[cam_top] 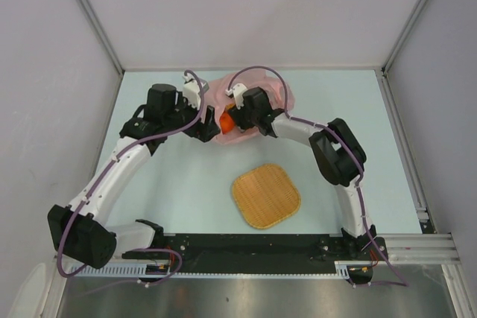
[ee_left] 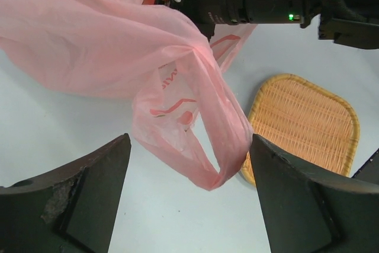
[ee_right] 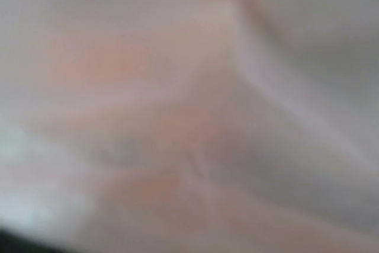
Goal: Take the fake fruits out of the plastic bag
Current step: Take out the fake fruit from the plastic bag, then place the fake fruit on the plate.
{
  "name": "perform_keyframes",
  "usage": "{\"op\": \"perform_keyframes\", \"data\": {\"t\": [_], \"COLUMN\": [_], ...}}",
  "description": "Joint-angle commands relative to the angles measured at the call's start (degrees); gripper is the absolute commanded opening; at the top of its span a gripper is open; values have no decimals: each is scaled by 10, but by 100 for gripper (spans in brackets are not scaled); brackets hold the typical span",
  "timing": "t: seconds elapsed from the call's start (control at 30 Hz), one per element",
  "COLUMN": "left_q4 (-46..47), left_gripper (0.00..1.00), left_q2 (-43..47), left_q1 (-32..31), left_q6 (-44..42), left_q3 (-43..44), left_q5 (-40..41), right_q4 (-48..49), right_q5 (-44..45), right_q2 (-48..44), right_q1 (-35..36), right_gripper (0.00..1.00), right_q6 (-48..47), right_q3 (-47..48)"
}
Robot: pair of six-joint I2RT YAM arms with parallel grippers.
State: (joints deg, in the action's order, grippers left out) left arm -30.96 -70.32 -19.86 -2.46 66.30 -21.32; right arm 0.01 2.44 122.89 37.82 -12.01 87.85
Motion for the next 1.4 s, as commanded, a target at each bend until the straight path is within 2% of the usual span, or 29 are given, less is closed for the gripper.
{"op": "perform_keyframes", "data": {"t": [0.0,0.13,0.47,0.5,0.57,0.6,0.67,0.7,0.8,1.07,1.37], "left_q4": [41,59,85,90,95,103,107,110,122,139,145], "left_gripper": [86,86,85,76,71,58,41,26,1,0,0], "left_q2": [23,34,60,62,68,75,81,87,96,128,157], "left_q1": [-2,-2,-2,-2,-2,-3,-2,-1,-1,0,24], "left_q6": [18,21,52,54,58,58,58,60,67,79,83], "left_q3": [-18,-34,-64,-66,-76,-80,-93,-98,-117,-158,-179], "left_q5": [-4,1,6,13,18,17,15,13,8,-11,-21], "right_q4": [-17,-45,-165,-184,-204,-214,-220,-223,-208,-205,-204], "right_q5": [-18,-52,-147,-153,-163,-171,-177,-187,-205,-283,-304], "right_q2": [-89,-148,-318,-332,-365,-375,-402,-408,-426,-390,-339], "right_q1": [4,10,30,31,42,47,66,73,98,127,157], "right_gripper": [50,40,33,31,29,28,28,28,28,31,35], "right_q6": [-6,-10,-14,-13,-12,-15,-22,-27,-42,-95,-123], "right_q3": [-10,-26,-126,-145,-167,-178,-215,-225,-273,-288,-289]}}
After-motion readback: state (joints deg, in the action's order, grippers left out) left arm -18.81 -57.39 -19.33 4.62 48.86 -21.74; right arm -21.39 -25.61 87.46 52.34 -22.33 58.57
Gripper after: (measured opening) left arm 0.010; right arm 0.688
